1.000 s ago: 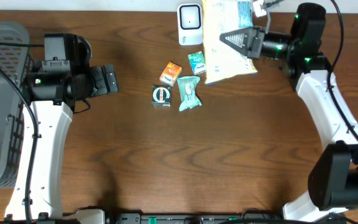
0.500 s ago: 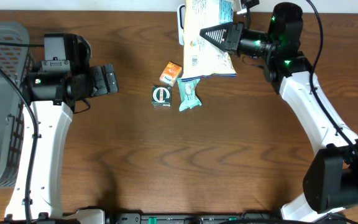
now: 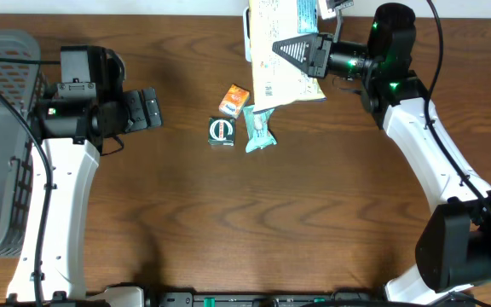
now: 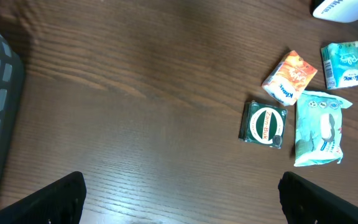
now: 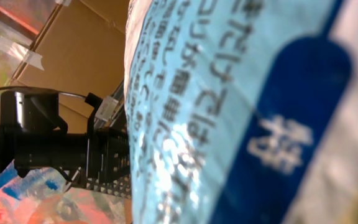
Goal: Scan the item barcode
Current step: 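Lower the snack bag back onto the table and release it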
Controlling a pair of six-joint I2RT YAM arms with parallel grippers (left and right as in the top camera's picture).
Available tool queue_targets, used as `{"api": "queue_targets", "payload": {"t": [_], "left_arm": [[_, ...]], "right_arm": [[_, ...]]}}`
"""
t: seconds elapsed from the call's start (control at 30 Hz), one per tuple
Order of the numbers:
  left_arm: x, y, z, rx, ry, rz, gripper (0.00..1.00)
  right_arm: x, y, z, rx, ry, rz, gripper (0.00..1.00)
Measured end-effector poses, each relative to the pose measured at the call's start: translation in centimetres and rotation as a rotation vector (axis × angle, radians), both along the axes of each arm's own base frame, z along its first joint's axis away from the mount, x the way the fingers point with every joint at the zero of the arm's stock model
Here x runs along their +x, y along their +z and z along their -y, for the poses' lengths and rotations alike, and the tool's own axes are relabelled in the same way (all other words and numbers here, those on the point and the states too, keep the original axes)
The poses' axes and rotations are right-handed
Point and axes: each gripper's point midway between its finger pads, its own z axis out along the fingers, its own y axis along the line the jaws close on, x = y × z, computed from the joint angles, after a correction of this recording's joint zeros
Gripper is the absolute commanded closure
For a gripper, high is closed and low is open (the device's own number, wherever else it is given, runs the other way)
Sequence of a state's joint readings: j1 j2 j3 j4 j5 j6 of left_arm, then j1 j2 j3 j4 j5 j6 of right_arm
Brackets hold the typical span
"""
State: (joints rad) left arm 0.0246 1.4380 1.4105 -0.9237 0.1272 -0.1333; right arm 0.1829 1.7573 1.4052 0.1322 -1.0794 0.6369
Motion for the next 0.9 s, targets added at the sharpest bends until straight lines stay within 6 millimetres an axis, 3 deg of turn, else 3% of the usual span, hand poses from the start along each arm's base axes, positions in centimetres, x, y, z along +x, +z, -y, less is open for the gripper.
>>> {"api": "queue_targets", "payload": {"t": [0.2, 0.27, 0.4, 0.47, 0.6, 0.67, 0.8, 0.9], "left_arm": [[0.0, 0.0, 0.0, 0.0, 0.0, 0.0, 0.02], [0.0, 0.0, 0.0, 0.0, 0.0, 0.0, 0.02], [0.0, 0.0, 0.0, 0.0, 0.0, 0.0, 0.02], [0.0, 0.0, 0.0, 0.0, 0.0, 0.0, 0.02], [0.0, 0.0, 0.0, 0.0, 0.0, 0.0, 0.02], [0.0, 0.0, 0.0, 0.0, 0.0, 0.0, 0.02], [0.0, 0.0, 0.0, 0.0, 0.0, 0.0, 0.02], [0.0, 0.0, 0.0, 0.0, 0.0, 0.0, 0.02]], "right_arm": [[-0.1, -0.3, 0.0, -0.009, 0.001, -0.001, 0.99], [0.0, -1.9, 0.2, -0.048, -0.022, -0.06, 0.99], [0.6, -8.5, 2.5, -0.264, -0.208, -0.256, 0.99], [0.8, -11.4, 4.4, -0.413, -0.305, -0.289, 0.99], [1.1, -16.5, 11.3, -0.859, -0.584, -0.288, 0.99], [0.7, -17.4, 15.1, -1.067, -0.71, -0.282, 0.99], [-0.5, -17.7, 20.0, -1.334, -0.848, -0.279, 0.99], [-0.6, -18.9, 21.5, -1.446, -0.88, -0.287, 0.99]]}}
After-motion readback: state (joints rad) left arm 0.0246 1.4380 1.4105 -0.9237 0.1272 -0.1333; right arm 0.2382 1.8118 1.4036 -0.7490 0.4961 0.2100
